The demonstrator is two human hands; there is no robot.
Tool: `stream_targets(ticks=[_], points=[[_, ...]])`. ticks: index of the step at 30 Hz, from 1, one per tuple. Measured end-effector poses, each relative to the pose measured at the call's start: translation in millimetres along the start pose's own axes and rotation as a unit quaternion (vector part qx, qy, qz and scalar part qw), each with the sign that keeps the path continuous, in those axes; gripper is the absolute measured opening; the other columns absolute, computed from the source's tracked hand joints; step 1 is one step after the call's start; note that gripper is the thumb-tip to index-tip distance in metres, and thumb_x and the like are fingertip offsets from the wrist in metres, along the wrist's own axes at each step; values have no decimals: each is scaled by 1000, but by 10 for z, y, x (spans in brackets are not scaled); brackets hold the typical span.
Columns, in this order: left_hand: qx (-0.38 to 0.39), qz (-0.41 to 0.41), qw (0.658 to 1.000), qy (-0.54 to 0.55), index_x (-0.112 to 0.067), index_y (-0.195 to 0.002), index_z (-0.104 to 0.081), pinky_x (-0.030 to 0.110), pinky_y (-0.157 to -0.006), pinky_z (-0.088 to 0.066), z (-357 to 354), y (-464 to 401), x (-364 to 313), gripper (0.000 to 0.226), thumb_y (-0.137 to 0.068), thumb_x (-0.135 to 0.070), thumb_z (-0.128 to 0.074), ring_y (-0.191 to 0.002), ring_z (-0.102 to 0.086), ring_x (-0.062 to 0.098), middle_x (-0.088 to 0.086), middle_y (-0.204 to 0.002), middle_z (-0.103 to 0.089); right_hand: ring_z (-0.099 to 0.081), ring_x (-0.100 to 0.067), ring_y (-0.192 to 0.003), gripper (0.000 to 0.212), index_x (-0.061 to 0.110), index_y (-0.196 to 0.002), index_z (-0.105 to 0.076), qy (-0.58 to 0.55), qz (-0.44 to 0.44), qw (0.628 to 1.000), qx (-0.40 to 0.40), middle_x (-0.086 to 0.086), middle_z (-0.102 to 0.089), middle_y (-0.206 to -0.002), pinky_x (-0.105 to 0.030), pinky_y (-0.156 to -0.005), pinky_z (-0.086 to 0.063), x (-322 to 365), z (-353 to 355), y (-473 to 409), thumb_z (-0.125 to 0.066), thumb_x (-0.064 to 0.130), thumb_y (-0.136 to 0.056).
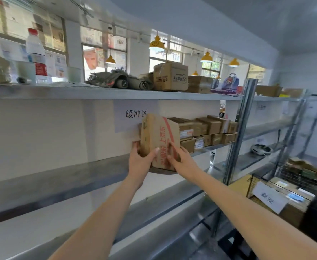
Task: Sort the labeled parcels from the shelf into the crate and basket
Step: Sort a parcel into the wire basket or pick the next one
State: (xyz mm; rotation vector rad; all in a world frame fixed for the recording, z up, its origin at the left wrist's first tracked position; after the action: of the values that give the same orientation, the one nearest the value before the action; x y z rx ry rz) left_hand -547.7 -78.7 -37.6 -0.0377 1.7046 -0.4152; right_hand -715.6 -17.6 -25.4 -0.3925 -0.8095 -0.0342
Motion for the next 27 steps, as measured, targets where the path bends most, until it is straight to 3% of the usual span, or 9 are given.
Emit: stream_targets(ticks=[5,10,13,16,17,19,21,23,27], points=[[47,11,999,-8,-21,-146,-40,34,-98,-53,-691,200,-55,94,-71,-50,-89,-121,-54,15,-4,-134,-51,-41,-21,-142,62,44,-157,-16,18,-53,998,-25,2,-31,-161,-45,-116,-39,-175,533,368,-38,60,-102],[121,40,988,82,-27,-131,-53,30,-85,-53,-1534,371,-198,26,-106,-35,-50,-113,-61,12,-1,-128,-61,-46,-10,-126,44,52,-144,-24,-164,-84,982,-40,13,-50,-136,-43,-115,-38,-219,1123,674,-40,50,-103],[178,28,979,90,-31,-130,-59,34,-95,-54,-2031,359,-222,29,-109,-22,-43,-117,-60,11,1,-134,-62,-54,-12,-128,58,47,-147,-32,-160,-83,979,-98,16,-57,-135,-40,-111,-46,-510,1545,804,-60,50,-95],[220,5,973,63,-44,-125,-59,51,-102,-52,-2529,396,-210,27,-103,-28,-57,-129,-56,21,0,-141,-56,-58,-11,-124,57,53,-137,-42,-172,-88,971,-144,18,-61,-131,-39,-101,-54,-881,1962,959,-72,40,-91],[223,10,973,54,-46,-131,-54,54,-103,-51,-2701,412,-174,36,-98,-34,-64,-132,-53,23,-2,-144,-52,-59,-10,-123,55,55,-135,-44,-181,-90,967,-156,18,-62,-130,-39,-100,-56,-992,2112,1021,-73,37,-91],[213,57,974,48,-41,-153,-26,53,-105,-49,-3046,435,-82,84,-85,-46,-76,-133,-52,27,2,-151,-45,-59,-10,-123,59,55,-137,-43,-192,-95,961,-176,18,-61,-131,-42,-99,-56,-1196,2415,1141,-73,34,-91],[218,122,966,61,-28,-160,-6,43,-100,-50,-3388,511,11,108,-82,-47,-79,-122,-57,25,10,-153,-43,-60,-11,-123,62,62,-135,-41,-203,-99,956,-185,16,-61,-134,-44,-98,-56,-1395,2702,1242,-73,31,-91],[240,157,956,59,-14,-157,-18,33,-83,-48,-3713,592,84,99,-83,-42,-78,-101,-57,17,12,-148,-49,-61,-13,-121,66,66,-131,-38,-223,-104,950,-191,14,-60,-136,-42,-93,-59,-1600,2967,1341,-72,24,-93],[255,142,956,21,-11,-145,-46,21,-69,-46,-4308,573,266,98,-65,-51,-86,-101,-63,12,3,-126,-65,-70,-15,-109,73,55,-148,-32,-222,-112,940,-231,8,-57,-137,-41,-85,-61,-2026,3531,1562,-68,21,-95]])
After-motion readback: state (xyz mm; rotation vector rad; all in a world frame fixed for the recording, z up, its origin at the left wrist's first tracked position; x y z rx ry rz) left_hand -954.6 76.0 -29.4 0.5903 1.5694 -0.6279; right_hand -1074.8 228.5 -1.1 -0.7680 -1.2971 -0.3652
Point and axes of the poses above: each hand's wrist, its own y-axis away from the middle knuckle, its own z-axis out of the back of the hand, x = y × z, the point moved 5 cm from there along -y, towards the middle knuckle
